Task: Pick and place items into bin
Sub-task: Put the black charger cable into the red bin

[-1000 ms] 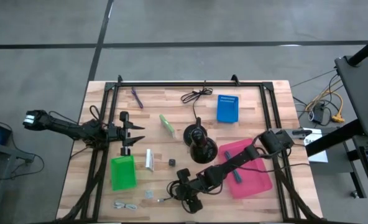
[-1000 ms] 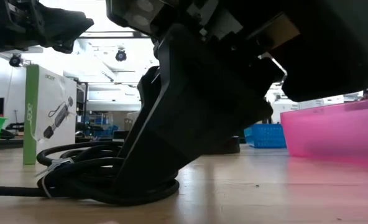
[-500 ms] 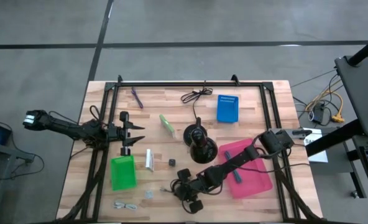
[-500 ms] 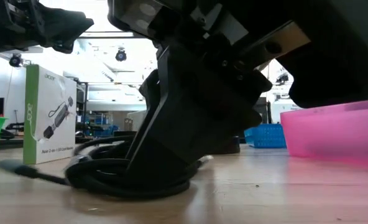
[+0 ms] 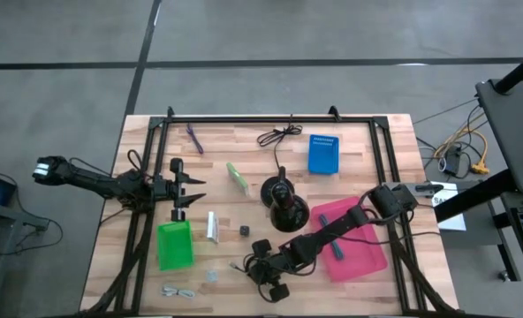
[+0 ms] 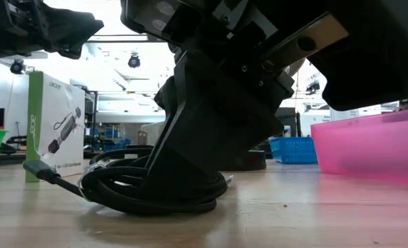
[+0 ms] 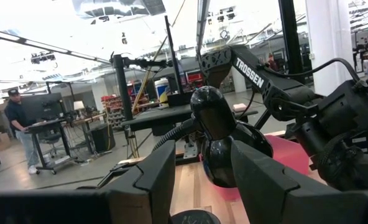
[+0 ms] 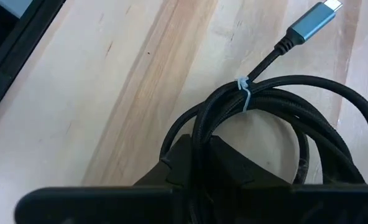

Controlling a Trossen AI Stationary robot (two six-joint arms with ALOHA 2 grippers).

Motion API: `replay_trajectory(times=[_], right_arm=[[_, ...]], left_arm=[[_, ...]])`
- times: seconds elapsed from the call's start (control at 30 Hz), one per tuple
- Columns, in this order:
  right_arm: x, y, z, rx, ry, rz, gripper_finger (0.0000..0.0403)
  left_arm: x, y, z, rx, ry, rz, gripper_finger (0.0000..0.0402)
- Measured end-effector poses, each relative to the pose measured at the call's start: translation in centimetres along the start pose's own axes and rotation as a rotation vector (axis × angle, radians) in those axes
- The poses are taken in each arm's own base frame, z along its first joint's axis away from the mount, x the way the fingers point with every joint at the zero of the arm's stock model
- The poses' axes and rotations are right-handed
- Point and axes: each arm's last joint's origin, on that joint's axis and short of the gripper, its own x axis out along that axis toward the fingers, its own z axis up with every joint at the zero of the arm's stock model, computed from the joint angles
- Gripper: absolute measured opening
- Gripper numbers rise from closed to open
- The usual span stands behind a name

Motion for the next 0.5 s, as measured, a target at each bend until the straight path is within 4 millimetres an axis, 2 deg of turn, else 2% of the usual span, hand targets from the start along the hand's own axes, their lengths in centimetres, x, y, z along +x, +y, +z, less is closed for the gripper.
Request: replay_trajectory(times=[0.27,0.5], right_arm=[[-0.7,0.2,0.3,0.001,-0.007,0.007,0.0024],[-3.3,0.8,1.9,0.019,-0.075,0.020,0.0024]], left_arm=[[0.0,0.0,0.0,0.000,0.000,0.000,0.0141],[0.0,0.0,0.0,0.000,0.001,0.004,0.0141]])
